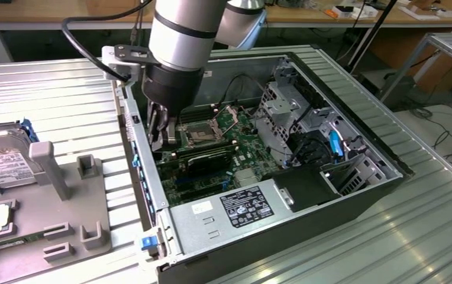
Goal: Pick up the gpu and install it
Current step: 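Press down on the gpu until it lock into place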
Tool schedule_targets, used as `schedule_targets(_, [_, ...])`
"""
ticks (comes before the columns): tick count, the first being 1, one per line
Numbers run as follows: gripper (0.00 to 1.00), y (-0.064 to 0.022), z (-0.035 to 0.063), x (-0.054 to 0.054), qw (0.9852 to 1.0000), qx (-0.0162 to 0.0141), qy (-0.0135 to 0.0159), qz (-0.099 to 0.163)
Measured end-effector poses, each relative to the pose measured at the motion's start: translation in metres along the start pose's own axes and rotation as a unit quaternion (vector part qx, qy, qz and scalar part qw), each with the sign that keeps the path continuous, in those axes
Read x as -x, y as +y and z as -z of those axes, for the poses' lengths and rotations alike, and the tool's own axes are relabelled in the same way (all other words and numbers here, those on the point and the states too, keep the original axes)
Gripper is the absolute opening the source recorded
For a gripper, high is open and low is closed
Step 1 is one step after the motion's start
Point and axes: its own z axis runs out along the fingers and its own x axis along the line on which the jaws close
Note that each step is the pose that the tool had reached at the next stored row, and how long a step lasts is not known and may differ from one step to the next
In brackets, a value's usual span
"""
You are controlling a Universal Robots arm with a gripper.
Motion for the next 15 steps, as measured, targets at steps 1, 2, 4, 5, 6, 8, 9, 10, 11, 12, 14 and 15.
schedule_targets(1, [0.11, -0.0009, -0.0002, 0.0, 1.0, -0.0016, 0.0, 0.0])
schedule_targets(2, [0.11, -0.0014, -0.0007, 0.0, 1.0, -0.0053, -0.0003, 0.001])
schedule_targets(4, [0.11, -0.0021, -0.0014, 0.0, 0.9999, -0.0124, -0.0007, 0.001])
schedule_targets(5, [0.11, -0.0025, -0.0016, 0.0, 0.9999, -0.0161, -0.0009, 0.001])
schedule_targets(6, [0.11, -0.0037, -0.0019, 0.001, 0.9998, -0.0191, -0.0012, 0.002])
schedule_targets(8, [0.11, -0.0075, -0.0019, 0.001, 0.9997, -0.026, -0.0019, 0.002])
schedule_targets(9, [0.11, -0.0097, -0.0016, 0.001, 0.9996, -0.0279, -0.0021, 0.002])
schedule_targets(10, [0.11, -0.0139, -0.0007, 0.001, 0.9996, -0.0288, -0.0019, 0.002])
schedule_targets(11, [0.11, -0.0165, -0.0002, 0.002, 0.9996, -0.0292, -0.002, 0.002])
schedule_targets(12, [0.11, -0.0168, -0.0002, 0.002, 0.9996, -0.0292, -0.002, 0.002])
schedule_targets(14, [0.11, -0.0175, 0.0006, 0.002, 0.9996, -0.0275, -0.0018, 0.002])
schedule_targets(15, [0.11, -0.018, 0.0016, 0.002, 0.9997, -0.0255, -0.0016, 0.002])
